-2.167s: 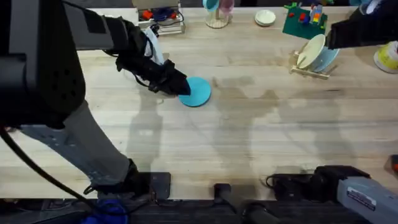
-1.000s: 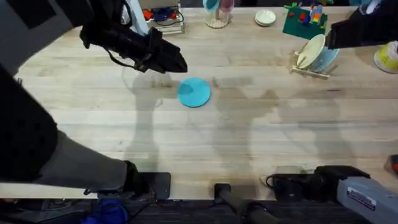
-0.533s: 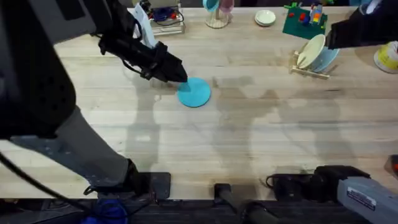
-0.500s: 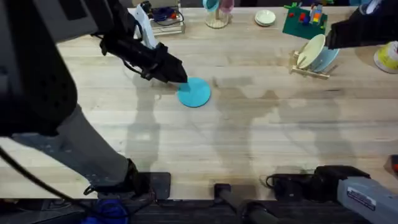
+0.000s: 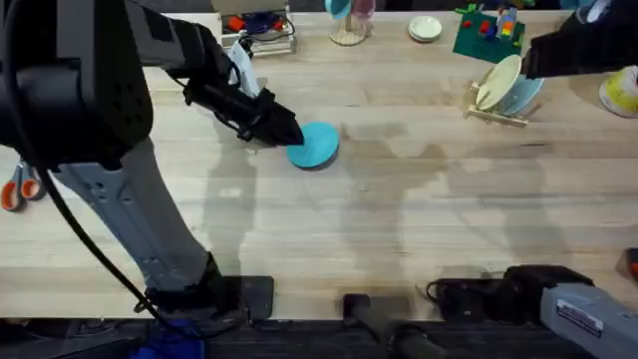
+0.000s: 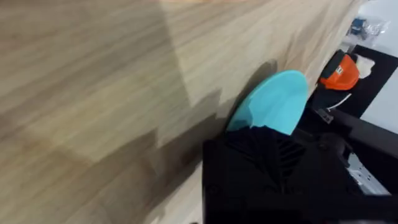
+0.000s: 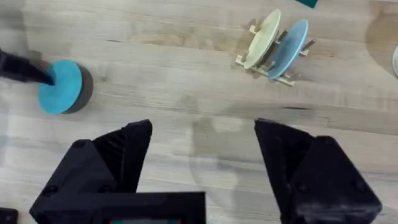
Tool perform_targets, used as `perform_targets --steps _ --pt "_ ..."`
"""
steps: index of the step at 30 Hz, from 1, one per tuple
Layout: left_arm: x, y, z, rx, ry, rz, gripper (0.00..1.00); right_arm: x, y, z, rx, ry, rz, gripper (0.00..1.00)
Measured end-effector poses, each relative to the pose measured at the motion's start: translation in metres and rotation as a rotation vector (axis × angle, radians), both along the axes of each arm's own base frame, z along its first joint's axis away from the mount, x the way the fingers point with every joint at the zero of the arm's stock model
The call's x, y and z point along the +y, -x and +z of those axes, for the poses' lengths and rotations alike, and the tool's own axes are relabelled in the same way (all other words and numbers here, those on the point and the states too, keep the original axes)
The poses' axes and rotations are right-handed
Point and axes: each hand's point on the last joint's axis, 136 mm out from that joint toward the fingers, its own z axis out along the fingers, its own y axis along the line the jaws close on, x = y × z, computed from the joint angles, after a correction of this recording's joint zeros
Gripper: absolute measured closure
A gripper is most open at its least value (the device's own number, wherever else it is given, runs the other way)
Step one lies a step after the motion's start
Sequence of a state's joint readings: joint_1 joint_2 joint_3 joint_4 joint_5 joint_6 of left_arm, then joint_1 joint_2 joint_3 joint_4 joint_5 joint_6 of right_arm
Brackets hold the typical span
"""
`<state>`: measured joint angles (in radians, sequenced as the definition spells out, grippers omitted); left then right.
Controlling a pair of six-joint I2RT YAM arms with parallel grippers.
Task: Pick up the plates from the table one by one and place each into a slot on the dish rack.
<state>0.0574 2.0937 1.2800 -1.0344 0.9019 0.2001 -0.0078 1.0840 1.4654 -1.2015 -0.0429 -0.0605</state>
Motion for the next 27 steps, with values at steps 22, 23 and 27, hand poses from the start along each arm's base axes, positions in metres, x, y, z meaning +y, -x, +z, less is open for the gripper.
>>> perform_targets --steps 22,23,27 --pt "0.0000 -0.0003 -0.0001 -0.002 0.000 0.000 0.958 0.0000 0.0000 0.0000 0.003 -0.026 -0.034 0.009" --pt "0.0000 -0.0003 -0.0001 -0.002 0.000 0.000 0.959 0.0000 0.0000 0.0000 0.004 -0.039 -0.049 0.008" --pt "0.0000 -0.0003 -0.0001 -0.003 0.000 0.000 0.959 0.0005 0.0000 0.0000 0.011 -0.093 -0.115 0.007"
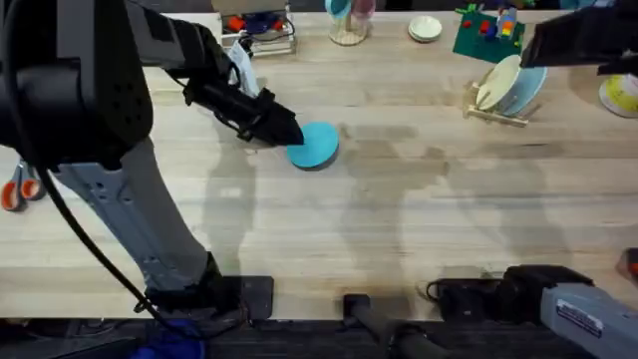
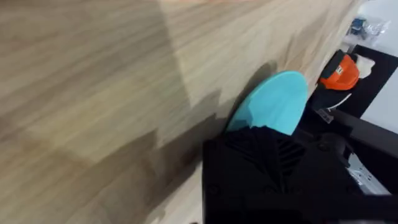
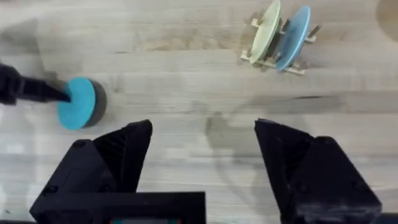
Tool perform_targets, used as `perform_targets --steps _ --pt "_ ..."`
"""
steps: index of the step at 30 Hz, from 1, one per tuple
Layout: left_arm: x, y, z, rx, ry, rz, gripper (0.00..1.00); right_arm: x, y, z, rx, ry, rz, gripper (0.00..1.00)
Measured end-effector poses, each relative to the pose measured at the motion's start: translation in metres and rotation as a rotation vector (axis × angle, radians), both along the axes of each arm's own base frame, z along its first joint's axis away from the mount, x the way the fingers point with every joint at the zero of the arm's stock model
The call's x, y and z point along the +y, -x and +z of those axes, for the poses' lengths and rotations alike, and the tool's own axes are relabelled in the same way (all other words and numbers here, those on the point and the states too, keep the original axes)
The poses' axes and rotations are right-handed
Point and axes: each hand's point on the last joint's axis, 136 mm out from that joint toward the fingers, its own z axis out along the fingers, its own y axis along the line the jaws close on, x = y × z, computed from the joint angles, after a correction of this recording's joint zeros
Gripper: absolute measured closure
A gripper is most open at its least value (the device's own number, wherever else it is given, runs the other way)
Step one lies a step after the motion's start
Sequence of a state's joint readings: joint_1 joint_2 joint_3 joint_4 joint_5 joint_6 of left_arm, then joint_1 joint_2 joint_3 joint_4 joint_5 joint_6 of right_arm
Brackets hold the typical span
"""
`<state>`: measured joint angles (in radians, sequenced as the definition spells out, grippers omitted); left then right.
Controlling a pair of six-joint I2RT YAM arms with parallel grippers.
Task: Pick up the plates from the table one by one and place each into a slot on the dish rack.
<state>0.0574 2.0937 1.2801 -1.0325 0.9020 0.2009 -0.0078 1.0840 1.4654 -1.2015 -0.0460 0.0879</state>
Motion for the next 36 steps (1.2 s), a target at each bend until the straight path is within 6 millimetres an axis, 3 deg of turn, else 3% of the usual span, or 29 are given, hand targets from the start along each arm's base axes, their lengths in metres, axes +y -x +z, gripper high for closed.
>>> perform_targets --steps 7,16,27,36 --pt "0.000 0.000 0.000 -0.002 0.000 -0.001 0.959 0.013 -0.002 -0.007 0.052 -0.131 -0.046 0.008" --pt "-0.001 -0.002 0.000 -0.014 0.004 -0.001 0.959 0.025 -0.014 -0.034 0.203 -0.276 -0.149 0.007" --pt "-0.001 -0.002 0.000 -0.014 0.003 -0.001 0.959 0.053 -0.030 -0.099 0.347 -0.465 -0.177 0.007" --pt "-0.001 -0.002 0.000 -0.014 0.003 -0.001 0.959 0.091 -0.041 -0.129 0.332 -0.543 -0.113 0.007"
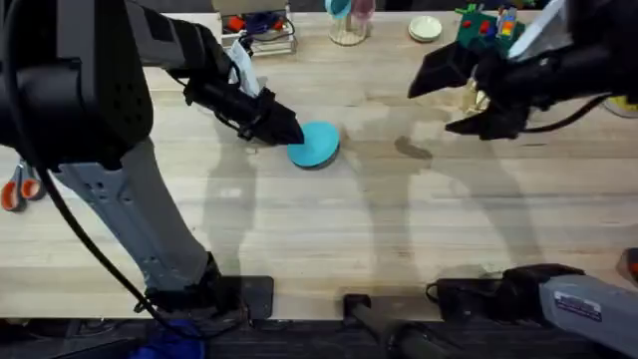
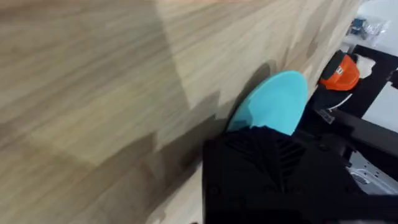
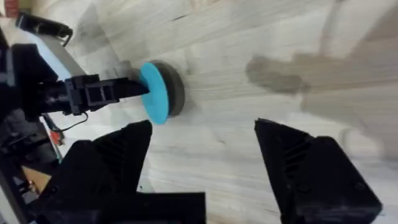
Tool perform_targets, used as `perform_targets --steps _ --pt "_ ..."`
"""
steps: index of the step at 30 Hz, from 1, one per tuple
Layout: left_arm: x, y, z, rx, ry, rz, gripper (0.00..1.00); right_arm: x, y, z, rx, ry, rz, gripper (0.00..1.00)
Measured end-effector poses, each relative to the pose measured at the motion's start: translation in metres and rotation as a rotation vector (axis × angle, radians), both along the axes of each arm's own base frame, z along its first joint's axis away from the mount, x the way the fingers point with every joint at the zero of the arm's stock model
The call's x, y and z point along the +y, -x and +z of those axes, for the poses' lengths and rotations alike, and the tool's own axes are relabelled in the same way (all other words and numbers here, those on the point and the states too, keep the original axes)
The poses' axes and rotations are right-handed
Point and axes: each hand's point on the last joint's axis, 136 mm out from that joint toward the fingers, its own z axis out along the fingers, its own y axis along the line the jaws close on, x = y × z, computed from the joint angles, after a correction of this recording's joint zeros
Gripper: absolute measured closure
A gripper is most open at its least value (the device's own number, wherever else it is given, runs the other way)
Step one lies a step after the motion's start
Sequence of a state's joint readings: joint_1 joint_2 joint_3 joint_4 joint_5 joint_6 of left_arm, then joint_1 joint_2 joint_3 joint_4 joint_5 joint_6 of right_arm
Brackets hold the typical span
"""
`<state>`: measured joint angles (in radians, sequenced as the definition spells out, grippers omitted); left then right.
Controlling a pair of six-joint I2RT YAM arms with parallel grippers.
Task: Pick up the plates from the table one by one and place each into a slot on the dish rack.
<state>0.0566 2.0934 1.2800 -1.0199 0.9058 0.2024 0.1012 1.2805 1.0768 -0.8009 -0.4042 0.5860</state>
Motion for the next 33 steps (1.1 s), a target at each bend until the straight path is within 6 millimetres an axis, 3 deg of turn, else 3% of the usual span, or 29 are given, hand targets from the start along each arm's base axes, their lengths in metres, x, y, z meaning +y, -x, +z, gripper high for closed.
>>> perform_targets --steps 13,20,21,28,33 --pt "0.000 0.000 0.000 0.000 0.000 0.000 0.959 0.064 -0.027 -0.051 0.047 -0.038 0.102 0.007" --pt "0.000 0.000 0.000 0.000 0.000 0.000 0.959 0.098 -0.031 -0.081 0.091 -0.049 0.144 0.007" --pt "0.000 0.000 0.000 0.000 0.000 0.000 0.959 0.125 -0.035 -0.096 0.094 -0.098 0.189 0.008" --pt "0.000 0.000 0.000 0.000 0.000 0.000 0.959 0.149 -0.033 -0.108 0.098 -0.128 0.231 0.008" --pt "0.000 0.000 0.000 0.000 0.000 0.000 0.959 0.155 -0.030 -0.109 0.098 -0.130 0.243 0.007"
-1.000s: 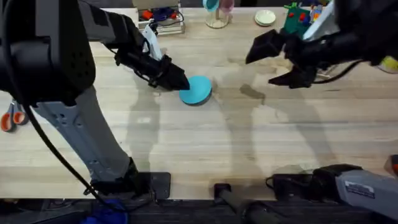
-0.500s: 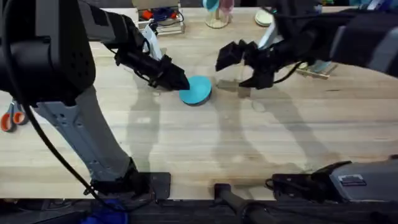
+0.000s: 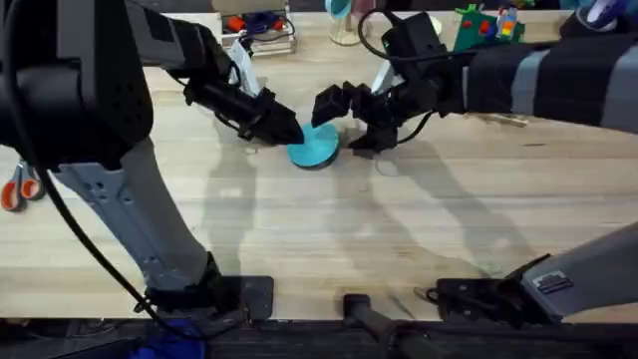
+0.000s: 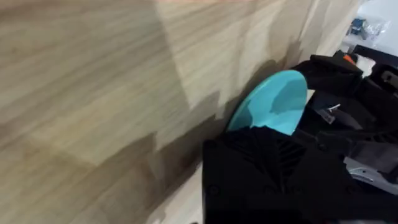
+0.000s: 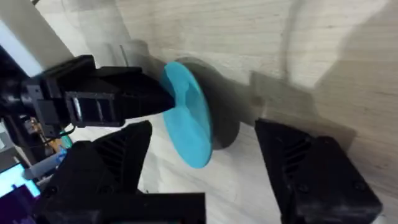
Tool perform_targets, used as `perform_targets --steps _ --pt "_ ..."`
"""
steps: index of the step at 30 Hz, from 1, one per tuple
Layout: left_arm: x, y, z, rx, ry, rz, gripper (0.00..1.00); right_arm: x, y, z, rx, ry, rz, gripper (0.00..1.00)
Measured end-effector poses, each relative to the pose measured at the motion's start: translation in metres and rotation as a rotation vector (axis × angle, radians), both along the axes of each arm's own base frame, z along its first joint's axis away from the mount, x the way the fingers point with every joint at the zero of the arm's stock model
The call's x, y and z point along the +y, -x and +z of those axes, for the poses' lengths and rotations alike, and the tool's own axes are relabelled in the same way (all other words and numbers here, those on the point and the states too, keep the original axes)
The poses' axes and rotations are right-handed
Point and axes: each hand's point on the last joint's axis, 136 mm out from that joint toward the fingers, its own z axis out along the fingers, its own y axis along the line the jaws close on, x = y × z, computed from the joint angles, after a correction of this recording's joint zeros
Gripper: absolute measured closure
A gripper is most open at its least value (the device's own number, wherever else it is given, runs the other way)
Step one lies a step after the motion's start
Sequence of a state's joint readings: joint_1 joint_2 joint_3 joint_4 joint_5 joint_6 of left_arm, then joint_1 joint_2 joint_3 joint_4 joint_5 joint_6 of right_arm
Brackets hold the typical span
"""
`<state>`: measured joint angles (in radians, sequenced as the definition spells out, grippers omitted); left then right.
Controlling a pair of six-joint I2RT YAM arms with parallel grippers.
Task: Pick up the plates from the table one by one and place each into a slot on the dish rack.
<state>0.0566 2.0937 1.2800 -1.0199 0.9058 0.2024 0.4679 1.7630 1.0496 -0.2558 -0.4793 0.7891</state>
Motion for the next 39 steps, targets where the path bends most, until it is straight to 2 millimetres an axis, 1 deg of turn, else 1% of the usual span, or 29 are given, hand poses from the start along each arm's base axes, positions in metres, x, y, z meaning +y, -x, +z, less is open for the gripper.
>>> perform_targets --steps 10,39 --pt "0.000 0.000 0.000 -0.001 0.000 0.000 0.959 0.018 0.010 0.003 -0.013 -0.016 0.049 0.007" --pt "0.000 0.000 0.000 -0.002 0.000 0.000 0.961 0.017 0.009 0.002 -0.020 -0.008 0.044 0.008"
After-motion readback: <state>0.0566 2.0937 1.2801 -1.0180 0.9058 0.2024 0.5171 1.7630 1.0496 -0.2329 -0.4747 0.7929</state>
